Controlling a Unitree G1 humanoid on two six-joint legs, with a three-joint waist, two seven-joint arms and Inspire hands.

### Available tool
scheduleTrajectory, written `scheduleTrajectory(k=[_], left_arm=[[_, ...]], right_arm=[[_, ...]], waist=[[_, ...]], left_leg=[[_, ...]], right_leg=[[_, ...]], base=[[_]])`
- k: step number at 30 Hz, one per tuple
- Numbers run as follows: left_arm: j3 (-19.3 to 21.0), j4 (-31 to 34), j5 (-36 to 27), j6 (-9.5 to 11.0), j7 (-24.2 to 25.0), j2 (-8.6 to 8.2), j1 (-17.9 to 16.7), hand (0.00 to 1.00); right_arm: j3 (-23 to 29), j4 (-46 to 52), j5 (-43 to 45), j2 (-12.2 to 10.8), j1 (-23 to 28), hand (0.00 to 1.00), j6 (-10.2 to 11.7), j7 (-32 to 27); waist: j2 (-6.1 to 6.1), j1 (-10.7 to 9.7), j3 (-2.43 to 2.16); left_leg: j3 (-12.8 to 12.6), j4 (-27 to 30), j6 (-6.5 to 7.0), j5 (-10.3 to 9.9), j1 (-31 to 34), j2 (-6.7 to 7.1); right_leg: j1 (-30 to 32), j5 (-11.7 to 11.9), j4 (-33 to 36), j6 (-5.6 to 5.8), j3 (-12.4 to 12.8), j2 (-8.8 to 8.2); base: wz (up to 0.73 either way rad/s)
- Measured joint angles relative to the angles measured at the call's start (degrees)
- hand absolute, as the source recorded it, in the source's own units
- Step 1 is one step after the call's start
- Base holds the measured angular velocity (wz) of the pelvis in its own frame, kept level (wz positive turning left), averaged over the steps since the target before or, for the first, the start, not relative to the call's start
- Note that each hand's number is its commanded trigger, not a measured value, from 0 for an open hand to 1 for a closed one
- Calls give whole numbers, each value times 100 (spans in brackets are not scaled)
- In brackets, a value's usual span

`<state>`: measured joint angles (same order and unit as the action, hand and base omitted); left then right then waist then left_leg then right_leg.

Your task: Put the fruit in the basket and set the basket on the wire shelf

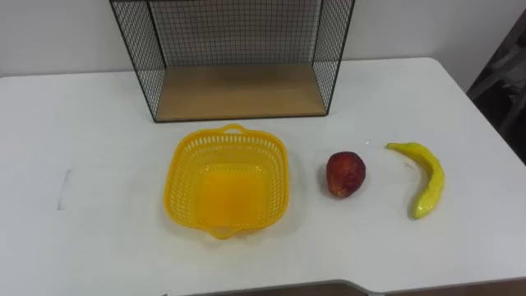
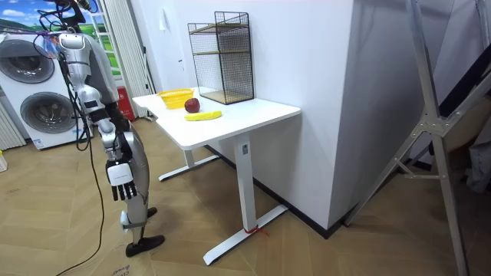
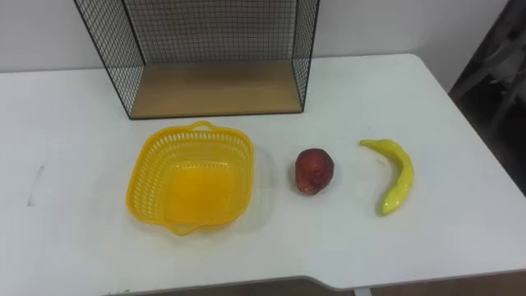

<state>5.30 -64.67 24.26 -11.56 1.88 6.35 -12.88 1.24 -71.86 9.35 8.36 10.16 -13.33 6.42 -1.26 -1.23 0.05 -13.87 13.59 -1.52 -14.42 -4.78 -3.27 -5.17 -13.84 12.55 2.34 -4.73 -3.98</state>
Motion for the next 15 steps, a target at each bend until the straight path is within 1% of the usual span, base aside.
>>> scheduleTrajectory(k=[5,7,8,9,12,15], left_arm=[[-2,0,-128,3,4,5,7,0],[-91,-5,-276,24,-3,28,15,0],[-128,-5,-331,30,-5,36,16,0],[-164,-10,-393,36,-11,43,19,0],[-168,-4,-399,45,-8,44,11,0],[-161,2,-425,77,-8,45,6,0]], right_arm=[[0,26,30,1,-20,0,3,12],[-18,42,64,1,-28,0,27,7],[-18,33,64,1,-39,0,28,3],[-6,14,64,1,-114,0,27,-2],[-2,41,37,4,-132,0,106,-30],[0,55,-43,4,-178,0,200,-186]], waist=[[1,5,7],[-6,-4,28],[-8,-4,31],[-10,-4,45],[-14,5,53],[-12,12,53]], left_leg=[[14,2,0,0,-2,1],[26,6,0,0,-11,2],[30,7,0,0,-10,3],[33,18,0,0,-7,2],[45,19,0,0,3,3],[36,3,0,0,-1,2]], right_leg=[[-9,0,1,0,1,3],[-33,1,-9,0,-7,4],[-36,1,-14,0,-10,4],[-35,1,-34,0,-8,4],[-41,0,-76,0,-8,7],[-35,0,-78,0,-5,8]], base=[[0],[0],[0],[0],[0],[0]])
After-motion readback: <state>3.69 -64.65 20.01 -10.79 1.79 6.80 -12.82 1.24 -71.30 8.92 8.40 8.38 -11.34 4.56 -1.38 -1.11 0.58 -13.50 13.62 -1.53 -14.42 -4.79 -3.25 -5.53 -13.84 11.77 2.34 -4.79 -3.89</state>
